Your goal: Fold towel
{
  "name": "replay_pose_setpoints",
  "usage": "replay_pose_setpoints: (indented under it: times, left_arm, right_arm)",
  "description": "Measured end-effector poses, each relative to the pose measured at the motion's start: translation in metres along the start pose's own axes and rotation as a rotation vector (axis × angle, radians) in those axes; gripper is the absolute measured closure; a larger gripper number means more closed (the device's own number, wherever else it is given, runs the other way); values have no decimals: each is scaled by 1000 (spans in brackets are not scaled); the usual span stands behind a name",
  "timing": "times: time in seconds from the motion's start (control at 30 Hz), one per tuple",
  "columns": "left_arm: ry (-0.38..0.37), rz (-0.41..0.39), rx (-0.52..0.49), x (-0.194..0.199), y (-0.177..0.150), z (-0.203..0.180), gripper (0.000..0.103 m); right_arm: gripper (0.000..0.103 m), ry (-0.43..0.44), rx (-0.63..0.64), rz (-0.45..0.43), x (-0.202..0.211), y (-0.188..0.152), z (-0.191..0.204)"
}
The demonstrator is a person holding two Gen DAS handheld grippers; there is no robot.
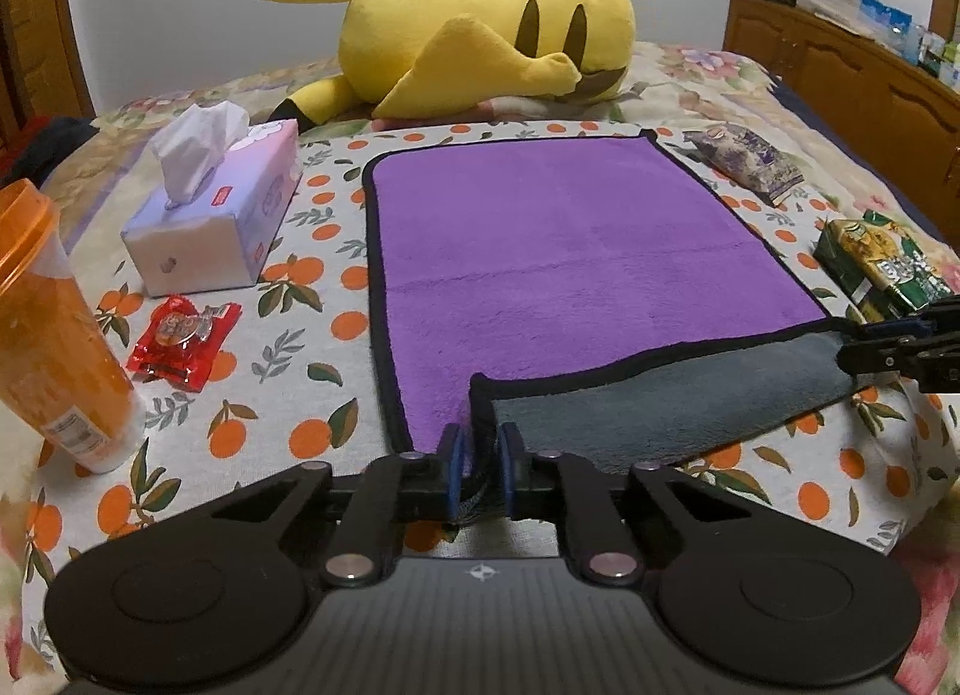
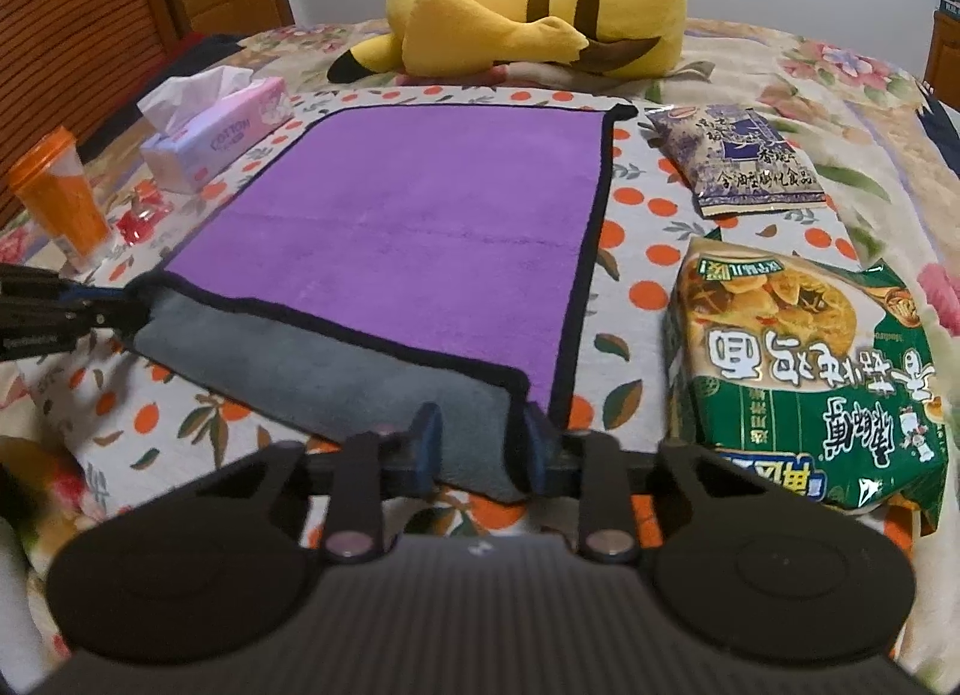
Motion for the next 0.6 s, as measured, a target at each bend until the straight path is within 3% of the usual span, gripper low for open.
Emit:
replay_pose_setpoints:
  times: [0.1,0.17,0.6]
  left_arm:
    - [-5,-7,2,2,1,-1,95]
    - [2,-17,6,4,2,0,96]
    - [-6,-131,23,28,16,2,97]
  right_arm:
    - [84,-11,2,-2,1,0,-2]
    - [99,-30,-8,-1,1,1,-5]
    - [99,-10,1,-68,11,9,-5]
Point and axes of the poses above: each gripper's, at about its wrist camera, not at the fingertips, and x roughly against the way its jaws point, z to its left, y to its top, the point moved 5 cm from there along -x, roughly the way its jaws point, and after that the axes turned 13 degrees about y, right-handed, at the moved point
